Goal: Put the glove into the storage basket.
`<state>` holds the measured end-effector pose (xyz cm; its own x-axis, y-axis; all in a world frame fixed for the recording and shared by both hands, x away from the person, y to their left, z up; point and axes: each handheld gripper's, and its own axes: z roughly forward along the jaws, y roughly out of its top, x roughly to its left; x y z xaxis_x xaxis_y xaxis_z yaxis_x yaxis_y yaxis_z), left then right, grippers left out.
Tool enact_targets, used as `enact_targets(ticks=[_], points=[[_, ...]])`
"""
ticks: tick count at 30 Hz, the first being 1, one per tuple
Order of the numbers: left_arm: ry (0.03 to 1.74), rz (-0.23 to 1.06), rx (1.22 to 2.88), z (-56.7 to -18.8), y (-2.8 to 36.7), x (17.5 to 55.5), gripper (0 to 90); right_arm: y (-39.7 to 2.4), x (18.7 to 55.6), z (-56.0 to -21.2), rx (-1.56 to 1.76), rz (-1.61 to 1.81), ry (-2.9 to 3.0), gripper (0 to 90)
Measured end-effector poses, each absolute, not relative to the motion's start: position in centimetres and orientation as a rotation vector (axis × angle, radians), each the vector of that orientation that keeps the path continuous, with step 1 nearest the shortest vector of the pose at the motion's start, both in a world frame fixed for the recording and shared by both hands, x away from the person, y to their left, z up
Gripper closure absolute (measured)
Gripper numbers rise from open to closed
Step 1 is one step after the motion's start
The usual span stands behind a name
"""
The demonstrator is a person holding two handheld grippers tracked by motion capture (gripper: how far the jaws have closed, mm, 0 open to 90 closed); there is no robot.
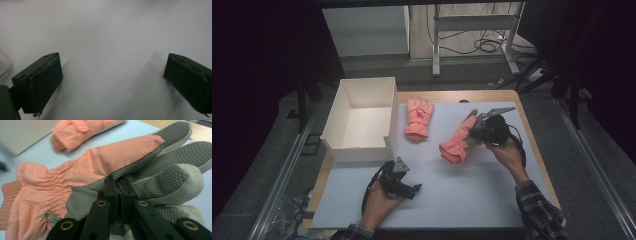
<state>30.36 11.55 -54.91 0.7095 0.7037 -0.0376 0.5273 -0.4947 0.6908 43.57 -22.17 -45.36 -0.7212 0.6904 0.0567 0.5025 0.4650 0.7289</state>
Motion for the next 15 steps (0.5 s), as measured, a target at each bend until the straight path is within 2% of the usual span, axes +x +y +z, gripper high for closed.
enact_targets(ticks=[15], points=[[0.928,0.328,2.217,-54.9,11.6,30.4,1.9,-19.8,40.2,-46.4,0.646,1.149,2.745,86.5]])
